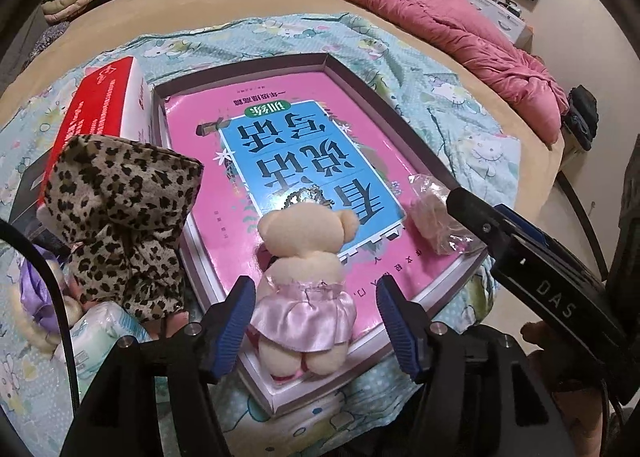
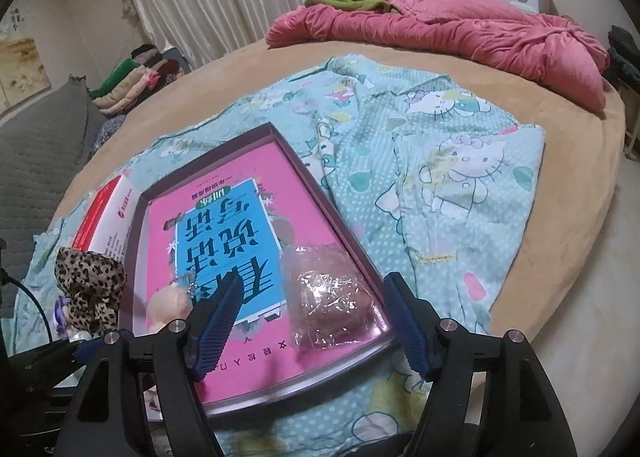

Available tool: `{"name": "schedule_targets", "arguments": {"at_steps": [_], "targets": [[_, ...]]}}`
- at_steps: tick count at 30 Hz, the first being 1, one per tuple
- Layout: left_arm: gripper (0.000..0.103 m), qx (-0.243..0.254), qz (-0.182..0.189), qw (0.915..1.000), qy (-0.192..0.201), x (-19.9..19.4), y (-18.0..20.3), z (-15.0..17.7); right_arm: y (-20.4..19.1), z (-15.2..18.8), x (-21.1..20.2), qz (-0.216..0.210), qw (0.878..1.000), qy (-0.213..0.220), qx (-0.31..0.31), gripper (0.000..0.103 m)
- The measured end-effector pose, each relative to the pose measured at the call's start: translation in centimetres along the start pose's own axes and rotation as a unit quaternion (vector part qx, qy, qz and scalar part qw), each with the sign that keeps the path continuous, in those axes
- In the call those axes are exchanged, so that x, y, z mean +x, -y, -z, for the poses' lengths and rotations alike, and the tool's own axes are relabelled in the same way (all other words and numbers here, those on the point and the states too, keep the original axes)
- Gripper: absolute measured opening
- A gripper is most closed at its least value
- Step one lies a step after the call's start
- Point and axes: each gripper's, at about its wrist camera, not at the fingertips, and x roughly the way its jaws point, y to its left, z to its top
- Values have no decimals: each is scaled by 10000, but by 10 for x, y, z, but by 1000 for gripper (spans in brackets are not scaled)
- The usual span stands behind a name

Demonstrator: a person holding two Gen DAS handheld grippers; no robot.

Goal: Organize soft objects
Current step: 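Lower the teddy bear onto the pink tray and open the left tool while the right tool releases the bag, then grasp the white-and-purple packet with the left tool while the right tool grasps the leopard-print cloth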

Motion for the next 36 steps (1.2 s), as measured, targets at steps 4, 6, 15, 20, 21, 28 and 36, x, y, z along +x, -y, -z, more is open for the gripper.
{"name": "schedule_targets", "arguments": {"at_steps": [4, 6, 15, 20, 21, 28, 36], "targets": [[66, -34, 5, 10000, 60, -9, -2, 2, -3, 0, -2, 14, 10000, 53, -66, 74], [67, -48, -25, 9999, 95, -14, -4, 5, -4, 0, -5, 14, 9999, 109, -107, 74], [69, -148, -122, 9992, 339, -47, -20, 15, -21, 1, -21, 106, 9980, 408, -474, 75], [69, -311, -186, 9985, 410, -64, -39, 20, -37, 1, -30, 163, 9957, 492, -764, 75], [69, -366, -185, 9982, 437, -68, -45, 22, -41, 1, -33, 147, 9951, 534, -819, 75], [69, -724, -304, 9954, 543, -88, -80, 30, -71, 5, -45, -20, 9908, 622, -1199, 75], [69, -1318, -410, 9881, 680, -106, -133, 38, -108, 11, -55, -308, 9844, 610, -1623, 76]]}}
